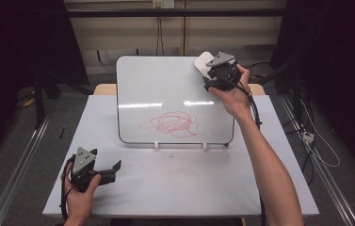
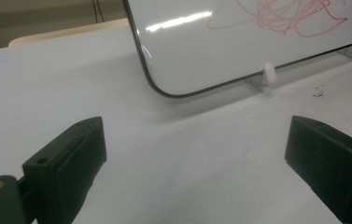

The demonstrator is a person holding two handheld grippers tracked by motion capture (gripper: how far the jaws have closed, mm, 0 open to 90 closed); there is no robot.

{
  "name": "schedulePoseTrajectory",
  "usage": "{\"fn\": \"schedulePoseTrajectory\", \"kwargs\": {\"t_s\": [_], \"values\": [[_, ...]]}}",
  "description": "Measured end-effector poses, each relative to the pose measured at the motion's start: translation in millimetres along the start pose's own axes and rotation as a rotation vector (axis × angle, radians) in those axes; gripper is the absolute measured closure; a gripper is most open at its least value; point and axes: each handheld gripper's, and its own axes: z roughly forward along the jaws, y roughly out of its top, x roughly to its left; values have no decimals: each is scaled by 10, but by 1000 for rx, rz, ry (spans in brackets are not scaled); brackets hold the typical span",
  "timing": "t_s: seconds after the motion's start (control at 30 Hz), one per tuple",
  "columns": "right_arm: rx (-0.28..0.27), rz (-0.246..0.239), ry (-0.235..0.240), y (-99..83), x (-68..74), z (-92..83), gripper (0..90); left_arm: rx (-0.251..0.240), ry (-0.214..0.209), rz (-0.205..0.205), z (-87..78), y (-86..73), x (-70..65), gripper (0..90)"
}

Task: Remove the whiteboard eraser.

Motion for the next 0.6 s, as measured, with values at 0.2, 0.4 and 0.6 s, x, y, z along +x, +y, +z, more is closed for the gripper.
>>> {"fn": "schedulePoseTrajectory", "kwargs": {"t_s": [0.2, 0.4, 0.6], "values": [[1, 52, 23, 3, -31, -4, 312, 2, 1, -2, 1, -5, 6, 56], [-12, 94, 63, -8, -78, -24, 314, 4, 2, 2, 2, -3, 4, 56], [-37, 152, 99, -51, -123, -55, 315, 6, 4, 0, 0, -7, 8, 56]]}}
